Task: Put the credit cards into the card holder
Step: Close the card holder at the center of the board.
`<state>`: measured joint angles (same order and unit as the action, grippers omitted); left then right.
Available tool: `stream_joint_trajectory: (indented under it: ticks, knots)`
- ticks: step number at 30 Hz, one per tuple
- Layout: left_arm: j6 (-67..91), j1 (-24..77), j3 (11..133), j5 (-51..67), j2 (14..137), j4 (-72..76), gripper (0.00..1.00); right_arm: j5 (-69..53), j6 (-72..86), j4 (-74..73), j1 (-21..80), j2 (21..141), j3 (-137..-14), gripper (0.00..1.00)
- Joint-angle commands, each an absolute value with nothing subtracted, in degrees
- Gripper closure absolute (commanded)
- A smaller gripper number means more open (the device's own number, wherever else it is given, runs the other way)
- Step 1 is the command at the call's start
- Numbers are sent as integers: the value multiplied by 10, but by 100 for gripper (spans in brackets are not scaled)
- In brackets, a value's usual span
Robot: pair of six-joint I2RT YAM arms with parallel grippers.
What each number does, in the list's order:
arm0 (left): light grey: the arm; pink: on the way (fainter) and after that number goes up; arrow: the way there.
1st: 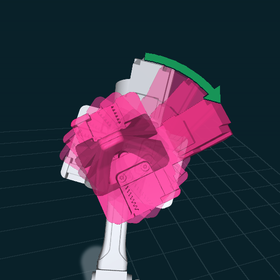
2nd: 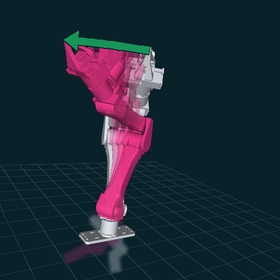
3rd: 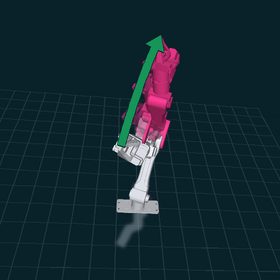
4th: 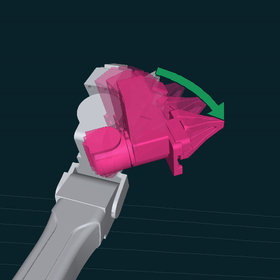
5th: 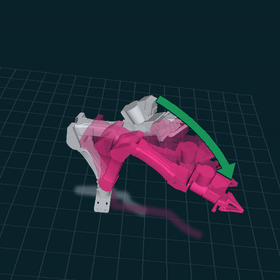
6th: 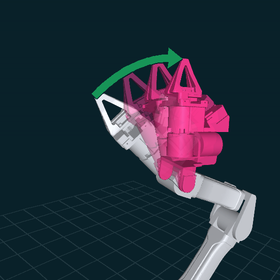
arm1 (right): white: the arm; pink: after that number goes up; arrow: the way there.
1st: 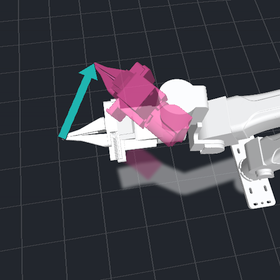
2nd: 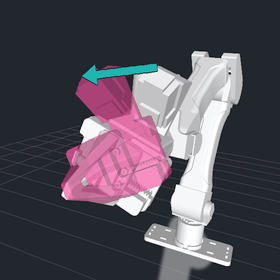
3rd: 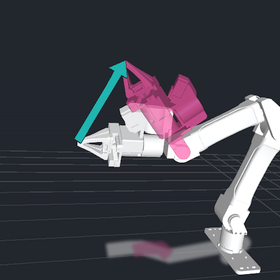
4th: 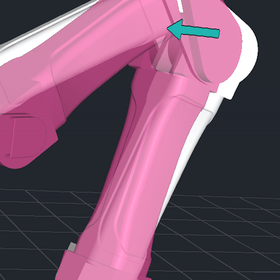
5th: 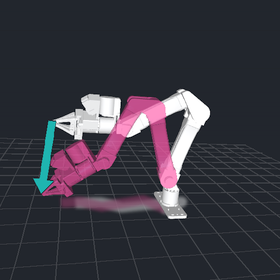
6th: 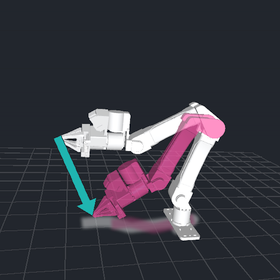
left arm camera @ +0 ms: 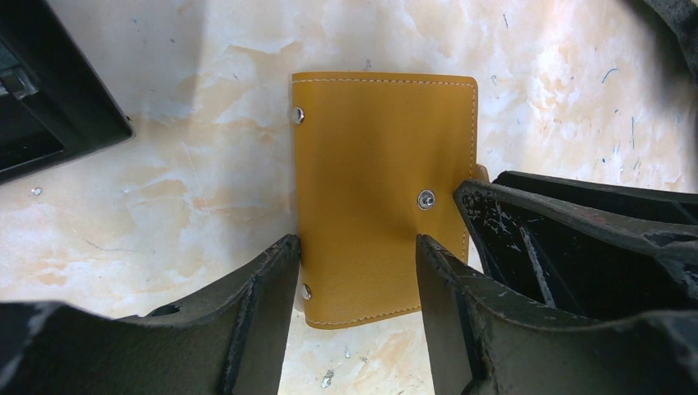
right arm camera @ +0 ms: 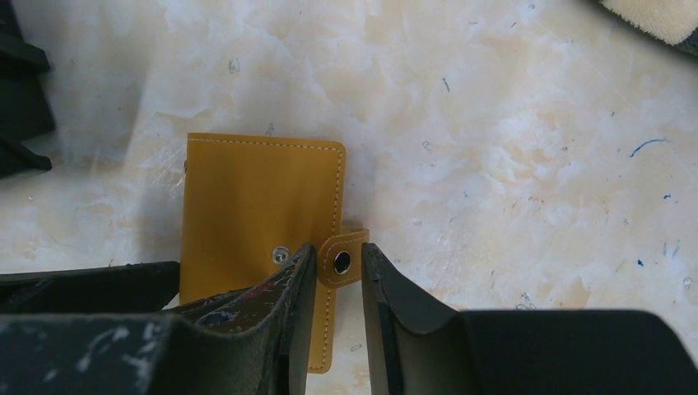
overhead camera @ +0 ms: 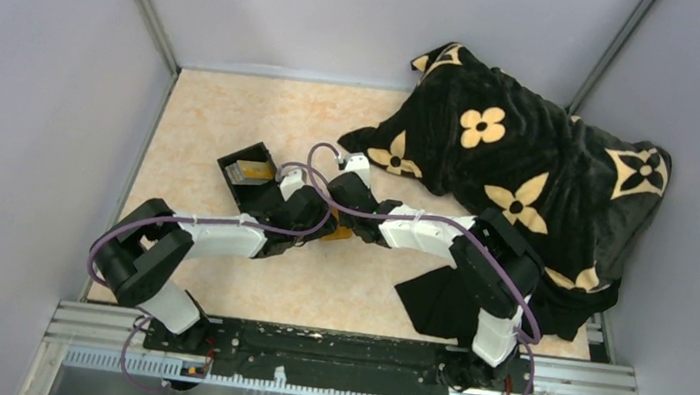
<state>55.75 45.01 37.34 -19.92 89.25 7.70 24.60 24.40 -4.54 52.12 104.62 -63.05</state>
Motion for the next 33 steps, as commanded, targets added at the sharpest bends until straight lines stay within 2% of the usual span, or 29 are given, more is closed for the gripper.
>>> stream_joint_trajectory:
  ticks: [1, 9, 28, 33]
  knots:
    - [564, 457, 341, -169, 926, -17, 38, 264, 235, -34, 528, 1012, -660, 73]
    - [569, 457, 334, -164, 918, -9, 38, 260, 234, -37, 528, 1020, -665, 76]
    - [574, 456, 331, -161, 917, -9, 38, 257, 230, -38, 532, 1020, -667, 100]
    - [576, 456, 324, -163, 905, -9, 37, 256, 228, -33, 534, 1021, -666, 100]
